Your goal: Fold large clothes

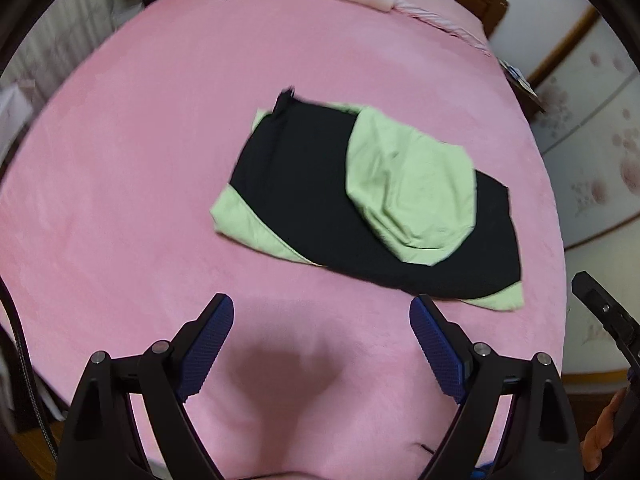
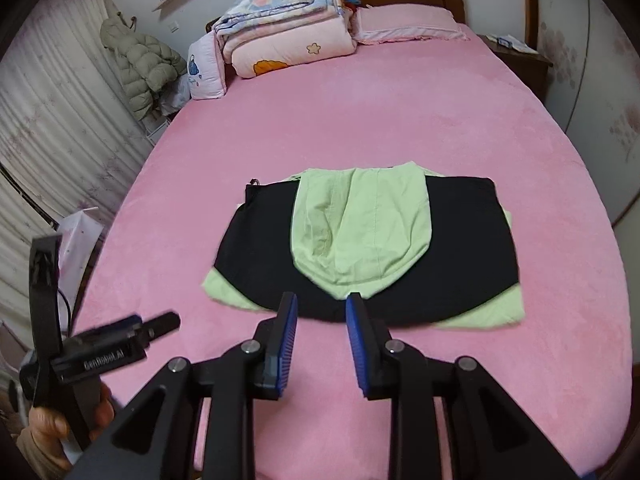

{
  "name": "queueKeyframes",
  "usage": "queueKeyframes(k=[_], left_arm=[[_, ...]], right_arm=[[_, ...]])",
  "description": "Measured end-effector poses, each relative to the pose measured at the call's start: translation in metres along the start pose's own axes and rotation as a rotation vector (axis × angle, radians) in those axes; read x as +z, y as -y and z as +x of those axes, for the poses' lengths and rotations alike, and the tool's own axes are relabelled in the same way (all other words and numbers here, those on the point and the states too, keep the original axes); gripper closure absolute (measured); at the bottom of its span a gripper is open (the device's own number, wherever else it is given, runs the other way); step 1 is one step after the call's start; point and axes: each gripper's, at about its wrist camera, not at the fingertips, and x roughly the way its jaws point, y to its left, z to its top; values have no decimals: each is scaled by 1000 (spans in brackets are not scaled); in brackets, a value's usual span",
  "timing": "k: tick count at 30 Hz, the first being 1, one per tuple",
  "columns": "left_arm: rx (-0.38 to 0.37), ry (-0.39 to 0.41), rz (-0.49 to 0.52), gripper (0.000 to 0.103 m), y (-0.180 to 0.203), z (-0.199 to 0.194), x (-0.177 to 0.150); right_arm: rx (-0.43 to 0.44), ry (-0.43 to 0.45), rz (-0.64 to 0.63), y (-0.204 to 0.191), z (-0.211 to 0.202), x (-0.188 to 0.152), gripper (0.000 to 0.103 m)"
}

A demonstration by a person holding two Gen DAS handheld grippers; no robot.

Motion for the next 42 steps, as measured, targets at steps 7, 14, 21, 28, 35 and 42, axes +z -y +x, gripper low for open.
queueKeyframes(k=[7,14,21,28,35,42], left_arm=[[-52,15,-184,14,-56,109,-8],[-157,64,-428,15,-106,176,0],[-229,191,-408,15,-113,199,26],[-272,224,-445,72,-119,205,42],[-256,354,-237,86,-71,157,59],[-394,517,150,88,39,97,70]], right_arm=[[14,-23,33,15,102,-7,78],[-11,66,4,17,158,4,78],[-82,128,-92,16,213,18,85],[-89,97,-143,15,256,7,94],[-89,46,-141,19,279,-18,98],[-26,108,-57,32,273,-28,98]])
